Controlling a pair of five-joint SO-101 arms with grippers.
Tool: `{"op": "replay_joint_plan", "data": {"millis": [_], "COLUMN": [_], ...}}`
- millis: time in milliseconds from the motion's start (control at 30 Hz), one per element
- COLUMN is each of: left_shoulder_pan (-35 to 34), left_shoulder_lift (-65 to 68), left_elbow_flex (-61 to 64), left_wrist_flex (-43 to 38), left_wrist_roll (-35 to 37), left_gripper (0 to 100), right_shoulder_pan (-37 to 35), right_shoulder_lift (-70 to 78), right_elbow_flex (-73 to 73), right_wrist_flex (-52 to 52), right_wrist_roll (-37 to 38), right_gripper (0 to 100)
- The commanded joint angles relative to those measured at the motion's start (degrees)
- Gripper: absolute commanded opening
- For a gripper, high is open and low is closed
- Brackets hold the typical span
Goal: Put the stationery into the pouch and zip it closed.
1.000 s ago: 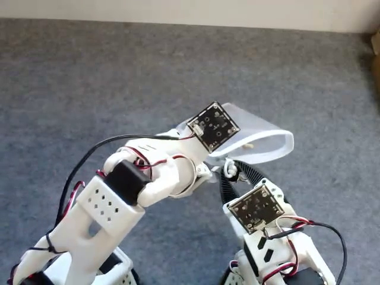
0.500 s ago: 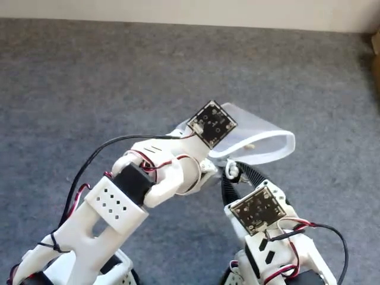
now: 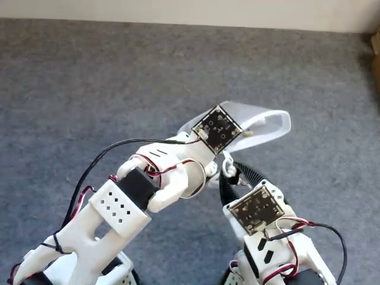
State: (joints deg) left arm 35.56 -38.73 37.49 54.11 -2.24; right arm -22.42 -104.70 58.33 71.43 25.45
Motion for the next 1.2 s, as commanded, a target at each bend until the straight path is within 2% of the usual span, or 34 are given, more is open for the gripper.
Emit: {"op": "replay_joint_plan", "data": {"millis": [0,300,567,700,800,967,1100,1167], "left_shoulder_pan": [0.1,0.0,-2.8,-2.9,-2.5,-2.8,-2.9,-2.9], "left_shoulder_lift": [-1.9,-1.9,-1.9,-1.9,-2.3,-9.0,-13.8,-14.6], "left_elbow_flex": [-0.5,-0.4,-0.5,-0.5,-0.7,1.7,4.2,4.5], "left_wrist_flex": [-1.1,0.7,1.0,1.7,2.8,2.7,2.4,2.5], "left_wrist_roll": [1.1,1.8,3.0,3.0,3.0,3.0,2.8,2.8], "left_gripper": [1,1,1,1,1,0,0,0], "right_shoulder_pan": [1.0,10.8,17.2,20.4,21.1,20.9,20.4,17.3], "right_shoulder_lift": [-0.5,-0.1,0.0,0.0,0.0,-0.4,-0.5,-0.4], "right_elbow_flex": [-4.3,-4.2,-4.0,0.0,3.2,4.3,3.6,0.6], "right_wrist_flex": [-2.6,-7.6,-10.2,-15.2,-19.5,-20.1,-14.3,-10.4], "right_wrist_roll": [-6.7,-17.3,-17.5,-17.7,-17.7,-17.8,-17.8,-17.4], "right_gripper": [0.5,0.5,0.5,0.5,0.5,0.5,0.6,1.5]}}
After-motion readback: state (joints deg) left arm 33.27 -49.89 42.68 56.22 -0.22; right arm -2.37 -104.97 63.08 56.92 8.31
